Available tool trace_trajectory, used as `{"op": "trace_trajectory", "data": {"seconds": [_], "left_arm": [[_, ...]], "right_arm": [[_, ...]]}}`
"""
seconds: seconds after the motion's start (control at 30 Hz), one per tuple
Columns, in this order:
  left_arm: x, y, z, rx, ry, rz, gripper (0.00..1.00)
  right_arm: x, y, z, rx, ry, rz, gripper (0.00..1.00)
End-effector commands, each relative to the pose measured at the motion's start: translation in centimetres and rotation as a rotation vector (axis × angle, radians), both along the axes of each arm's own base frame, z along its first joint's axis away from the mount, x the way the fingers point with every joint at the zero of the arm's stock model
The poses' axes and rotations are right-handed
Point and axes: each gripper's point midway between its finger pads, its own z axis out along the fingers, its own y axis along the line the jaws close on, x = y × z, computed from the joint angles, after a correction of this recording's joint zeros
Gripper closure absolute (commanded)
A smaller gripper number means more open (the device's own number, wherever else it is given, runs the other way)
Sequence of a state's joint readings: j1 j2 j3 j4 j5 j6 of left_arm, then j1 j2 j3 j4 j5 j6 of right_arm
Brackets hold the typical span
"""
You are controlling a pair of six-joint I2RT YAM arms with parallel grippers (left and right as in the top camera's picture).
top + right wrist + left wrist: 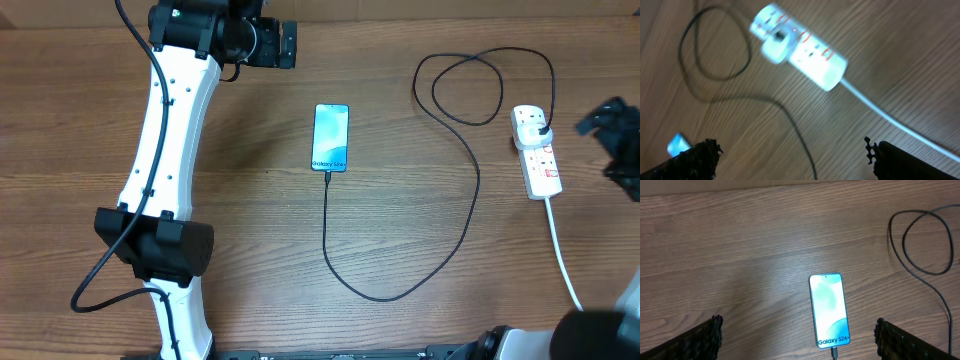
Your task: Plug charger to phone and switch on socket
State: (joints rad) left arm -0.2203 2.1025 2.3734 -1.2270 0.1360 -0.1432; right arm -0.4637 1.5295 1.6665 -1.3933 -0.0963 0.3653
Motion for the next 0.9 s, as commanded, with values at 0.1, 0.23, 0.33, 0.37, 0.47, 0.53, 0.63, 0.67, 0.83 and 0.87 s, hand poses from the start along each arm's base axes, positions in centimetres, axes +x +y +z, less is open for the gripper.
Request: {"op": "trace_trajectory", "data": {"seconds": [0.1, 0.23, 0.33, 0.37, 0.47, 0.53, 0.63, 0.67, 0.83, 0.87], "left_arm": [[0.2, 0.5, -0.3, 0.011, 0.004, 0.016, 0.0], [0.2, 0.5, -0.3, 0.011, 0.004, 0.016, 0.0], [0.2, 0.5, -0.3, 0.011, 0.004, 0.016, 0.0], [0.2, 0.5, -0.3, 0.011, 0.004, 0.016, 0.0], [0.2, 0.5, -0.3, 0.011, 0.004, 0.016, 0.0], [0.2, 0.5, -0.3, 0.011, 0.004, 0.016, 0.0], [0.2, 0.5, -0.3, 0.011, 0.004, 0.016, 0.0], [0.2, 0.5, -0.3, 0.011, 0.004, 0.016, 0.0], [0.2, 0.5, -0.3, 0.011, 0.004, 0.016, 0.0], [0.2, 0.5, -0.3, 0.011, 0.004, 0.016, 0.0]], "right_arm": [[-3.5, 8.3, 2.1, -0.107, -0.139, 0.227, 0.0], [-5.6, 11.5, 1.1, -0.144, -0.227, 0.334, 0.0], [-7.4, 13.1, 0.0, -0.144, -0.271, 0.395, 0.0], [-8.0, 13.4, -0.4, -0.14, -0.269, 0.406, 0.0], [-10.4, 14.5, -1.9, -0.072, -0.203, 0.442, 0.0], [-11.5, 15.0, -2.5, -0.036, -0.159, 0.456, 0.0], [-12.3, 15.0, -3.1, -0.024, -0.115, 0.457, 0.0], [-12.2, 15.0, -3.1, -0.024, -0.115, 0.457, 0.0], [-12.2, 15.0, -3.1, -0.024, -0.113, 0.457, 0.0], [-12.2, 15.0, -3.1, -0.024, -0.113, 0.457, 0.0]]}}
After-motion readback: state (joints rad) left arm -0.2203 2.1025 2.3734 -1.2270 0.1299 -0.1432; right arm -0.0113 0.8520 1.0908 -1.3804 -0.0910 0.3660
